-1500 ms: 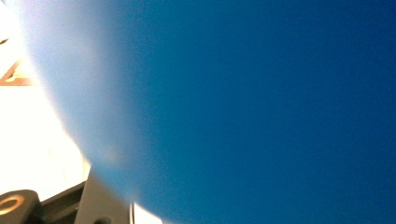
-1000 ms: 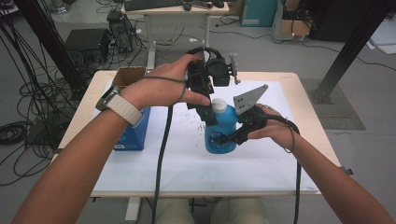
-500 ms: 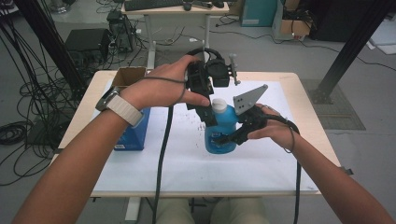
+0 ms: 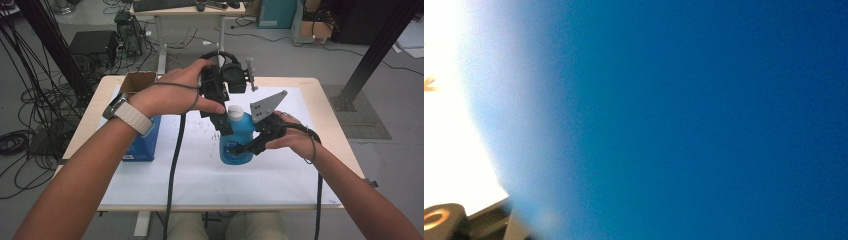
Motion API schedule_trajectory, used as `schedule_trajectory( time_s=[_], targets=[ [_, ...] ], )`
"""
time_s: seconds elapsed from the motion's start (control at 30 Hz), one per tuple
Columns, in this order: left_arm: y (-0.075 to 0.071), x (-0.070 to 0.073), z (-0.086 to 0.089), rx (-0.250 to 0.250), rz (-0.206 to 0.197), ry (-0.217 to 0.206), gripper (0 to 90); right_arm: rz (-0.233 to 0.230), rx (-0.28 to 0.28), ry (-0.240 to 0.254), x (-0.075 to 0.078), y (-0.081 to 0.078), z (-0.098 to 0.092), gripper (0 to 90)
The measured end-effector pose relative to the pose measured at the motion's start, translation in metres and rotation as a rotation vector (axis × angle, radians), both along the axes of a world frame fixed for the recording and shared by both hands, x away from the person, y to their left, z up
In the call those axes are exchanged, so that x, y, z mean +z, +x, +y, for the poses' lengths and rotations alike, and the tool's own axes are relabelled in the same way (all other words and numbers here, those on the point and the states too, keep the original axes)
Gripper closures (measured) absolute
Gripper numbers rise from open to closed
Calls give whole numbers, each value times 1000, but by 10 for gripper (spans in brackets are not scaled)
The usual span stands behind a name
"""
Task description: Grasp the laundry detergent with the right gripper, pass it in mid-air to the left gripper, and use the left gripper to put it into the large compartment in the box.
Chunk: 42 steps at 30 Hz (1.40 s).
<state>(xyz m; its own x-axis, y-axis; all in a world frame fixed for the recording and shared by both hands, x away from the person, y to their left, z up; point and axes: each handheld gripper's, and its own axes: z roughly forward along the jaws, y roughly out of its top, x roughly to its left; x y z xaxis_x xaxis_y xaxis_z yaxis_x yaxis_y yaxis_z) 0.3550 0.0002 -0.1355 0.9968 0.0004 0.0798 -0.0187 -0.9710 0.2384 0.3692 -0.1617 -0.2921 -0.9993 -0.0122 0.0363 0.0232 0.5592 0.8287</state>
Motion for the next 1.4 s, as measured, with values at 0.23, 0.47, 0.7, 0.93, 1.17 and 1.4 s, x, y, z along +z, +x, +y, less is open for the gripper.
schedule_trajectory(
  time_s=[0.23, 0.47, 0.7, 0.93, 1.17, 1.4],
  targets=[
    [-1, 0, 0, 10, -2, 1, 54, 3, 0, -1, 0, 0, 0, 426],
    [-1, 0, 0, 10, -4, 1, 54, 0, 1, 0, 0, 1, 0, 426],
    [-1, 0, 1, 11, -2, -1, 54, 0, 1, -3, 0, 1, 0, 426],
    [-1, 0, 1, 11, -4, 0, 55, 3, 1, -2, 0, 1, 0, 426],
    [-1, 0, 1, 11, -6, 0, 55, 2, -1, -3, 0, 1, -1, 426],
    [-1, 0, 0, 13, -5, 2, 55, 3, -5, -2, 0, 1, -1, 426]
  ],
)
